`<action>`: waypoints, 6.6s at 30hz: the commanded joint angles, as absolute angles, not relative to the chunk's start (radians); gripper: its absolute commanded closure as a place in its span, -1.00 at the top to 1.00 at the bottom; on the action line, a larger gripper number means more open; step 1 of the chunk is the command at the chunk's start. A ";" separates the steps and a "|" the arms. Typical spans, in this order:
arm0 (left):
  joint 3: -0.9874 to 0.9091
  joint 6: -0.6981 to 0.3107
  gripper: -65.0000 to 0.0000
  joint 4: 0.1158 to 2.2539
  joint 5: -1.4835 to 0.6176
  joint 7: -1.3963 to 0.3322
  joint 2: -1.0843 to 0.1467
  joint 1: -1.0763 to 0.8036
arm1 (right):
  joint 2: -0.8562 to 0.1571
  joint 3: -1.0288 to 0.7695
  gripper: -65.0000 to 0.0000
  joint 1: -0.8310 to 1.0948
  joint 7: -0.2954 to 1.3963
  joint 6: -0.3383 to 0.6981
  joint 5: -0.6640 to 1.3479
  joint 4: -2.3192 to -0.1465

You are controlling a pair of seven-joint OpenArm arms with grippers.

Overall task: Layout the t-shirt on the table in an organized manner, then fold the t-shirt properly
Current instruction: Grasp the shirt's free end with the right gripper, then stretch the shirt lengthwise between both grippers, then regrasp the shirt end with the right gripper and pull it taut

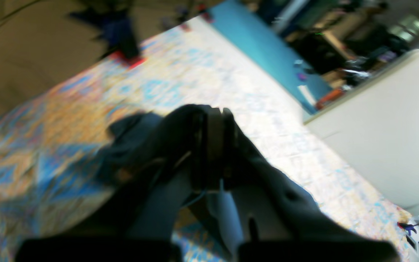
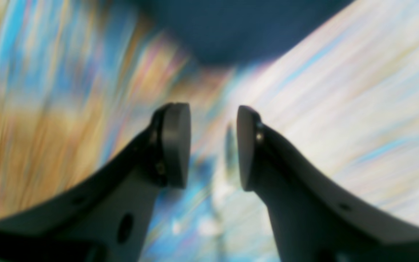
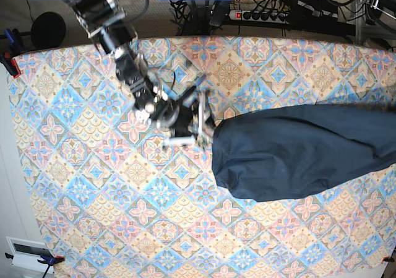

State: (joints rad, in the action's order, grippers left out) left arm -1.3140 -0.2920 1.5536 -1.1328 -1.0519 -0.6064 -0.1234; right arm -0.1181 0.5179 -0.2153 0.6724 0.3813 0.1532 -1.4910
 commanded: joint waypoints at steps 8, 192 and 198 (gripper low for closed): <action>-1.313 -0.305 -1.00 1.569 -1.170 -1.027 -0.624 -0.134 | -0.108 0.526 -0.35 -0.226 0.667 0.386 0.151 -1.422; -0.440 -0.305 -0.99 1.478 -0.680 -0.710 -0.458 -0.048 | -0.143 0.041 -0.88 -0.219 0.638 0.387 0.507 -1.211; -0.440 -0.306 -0.99 1.478 -0.680 -0.710 -0.455 -0.050 | -0.147 -0.088 -1.00 -0.211 0.680 0.387 0.509 -1.428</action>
State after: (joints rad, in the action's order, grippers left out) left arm -0.4324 -0.3004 1.4605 -0.6693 -0.7330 -0.4362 -0.0612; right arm -0.1417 -0.0849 -0.1890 0.7048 0.3801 0.4923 -1.4090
